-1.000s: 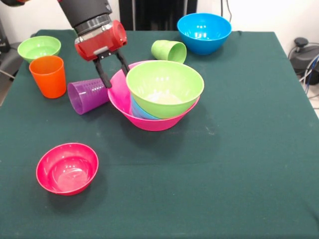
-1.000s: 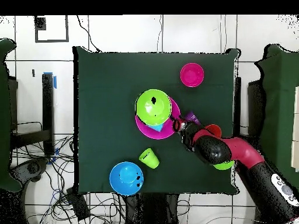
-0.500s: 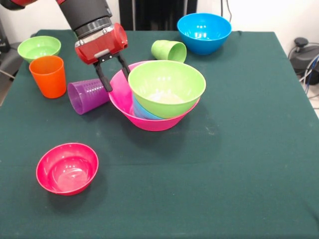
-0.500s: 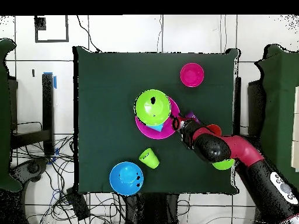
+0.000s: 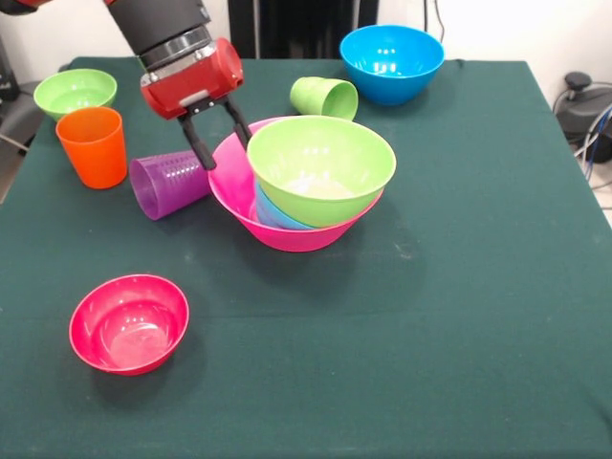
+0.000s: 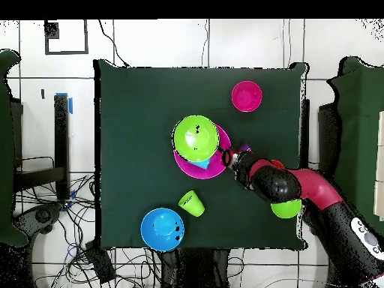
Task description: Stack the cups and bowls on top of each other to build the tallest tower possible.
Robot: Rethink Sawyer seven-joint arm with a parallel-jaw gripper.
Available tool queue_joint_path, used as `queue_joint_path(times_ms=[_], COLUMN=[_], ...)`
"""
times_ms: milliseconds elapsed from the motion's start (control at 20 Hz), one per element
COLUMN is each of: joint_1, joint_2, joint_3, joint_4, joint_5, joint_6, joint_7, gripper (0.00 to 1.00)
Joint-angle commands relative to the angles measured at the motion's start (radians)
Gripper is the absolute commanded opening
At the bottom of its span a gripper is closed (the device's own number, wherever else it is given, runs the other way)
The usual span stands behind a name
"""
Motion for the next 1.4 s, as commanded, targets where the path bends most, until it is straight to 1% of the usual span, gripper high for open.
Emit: queue_joint_path(times_ms=[50,250,450,650,800,950,1000,1100,1200,1400], joint_1=[0.086,0.096,0.109,0.147,0.170,0.179,0.184,0.193,0.200,0.210], joint_2=[0.015,0.114,0.187,0.222,0.208,0.168,0.145,0.088,0.057,0.025], joint_3=[0.061,0.076,0.084,0.082,0.072,0.061,0.054,0.046,0.041,0.053], joint_4=[-0.248,-0.336,-0.400,-0.482,-0.509,-0.503,-0.500,-0.494,-0.499,-0.513], joint_5=[0.079,0.086,0.099,0.116,0.124,0.119,0.106,0.057,0.018,-0.037], joint_6=[0.363,0.396,0.415,0.466,0.482,0.478,0.471,0.444,0.426,0.418], joint_7=[-0.482,-0.553,-0.597,-0.660,-0.672,-0.663,-0.659,-0.680,-0.716,-0.808], gripper=[1.00,1.00,1.00,1.00,1.00,1.00,1.00,1.00,1.00,1.00])
